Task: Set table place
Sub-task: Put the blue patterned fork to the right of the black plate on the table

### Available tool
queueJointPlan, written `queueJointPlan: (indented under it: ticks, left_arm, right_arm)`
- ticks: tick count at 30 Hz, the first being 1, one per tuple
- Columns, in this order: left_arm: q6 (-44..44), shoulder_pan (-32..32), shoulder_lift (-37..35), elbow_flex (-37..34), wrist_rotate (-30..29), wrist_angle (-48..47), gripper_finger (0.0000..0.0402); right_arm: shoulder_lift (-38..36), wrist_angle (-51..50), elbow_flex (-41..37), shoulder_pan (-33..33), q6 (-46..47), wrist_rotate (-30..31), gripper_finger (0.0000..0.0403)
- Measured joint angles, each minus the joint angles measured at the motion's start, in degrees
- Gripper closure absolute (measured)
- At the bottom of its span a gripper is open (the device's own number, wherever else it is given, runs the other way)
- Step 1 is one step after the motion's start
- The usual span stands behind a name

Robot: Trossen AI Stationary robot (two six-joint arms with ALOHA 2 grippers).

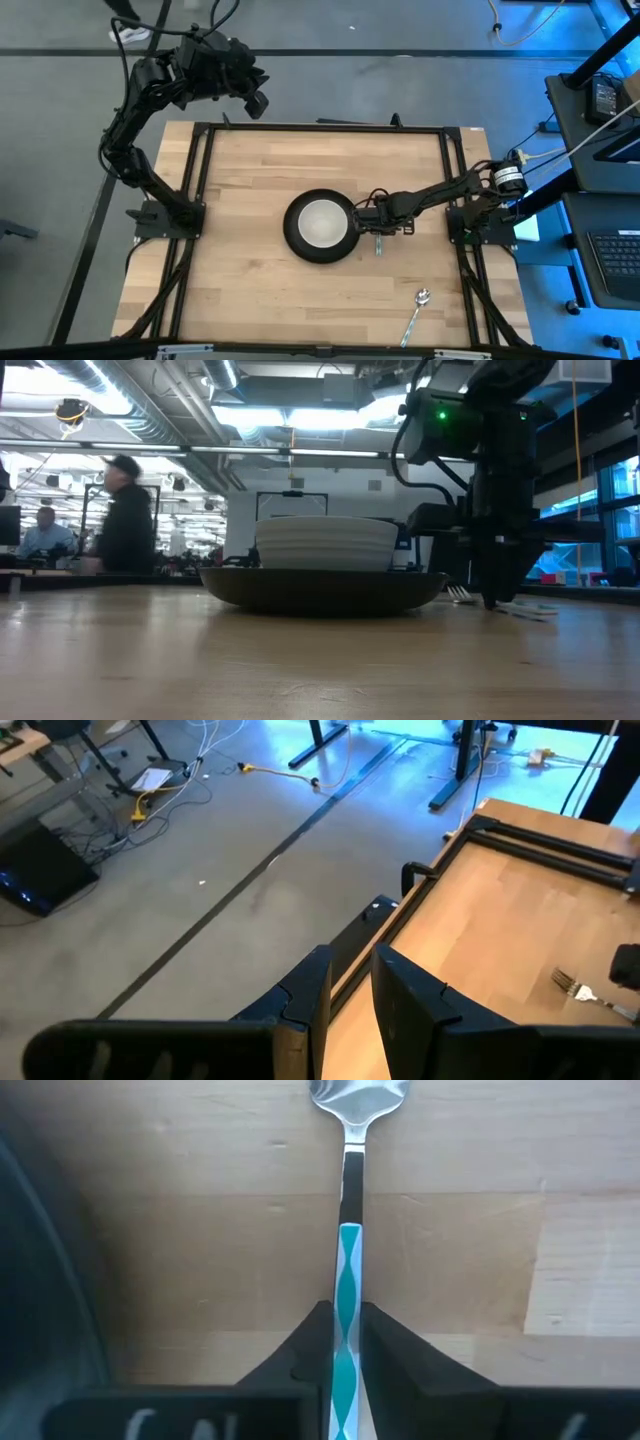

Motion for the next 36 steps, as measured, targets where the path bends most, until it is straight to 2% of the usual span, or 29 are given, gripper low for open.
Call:
queueJointPlan:
  ticks: [26,36]
  left_arm:
    - [-1.74,0.01,0.04,0.0,0.0,0.04,0.0332]
    - [-1.72,0.01,0.04,0.0,0.0,0.03,0.0332]
  right_arm:
    - [0.15,0.24,-0.11,-0.2,-0.19,-0.78,0.0349]
    - [0.17,0.31,-0.11,-2.24,-0.27,-2.52,0.0349]
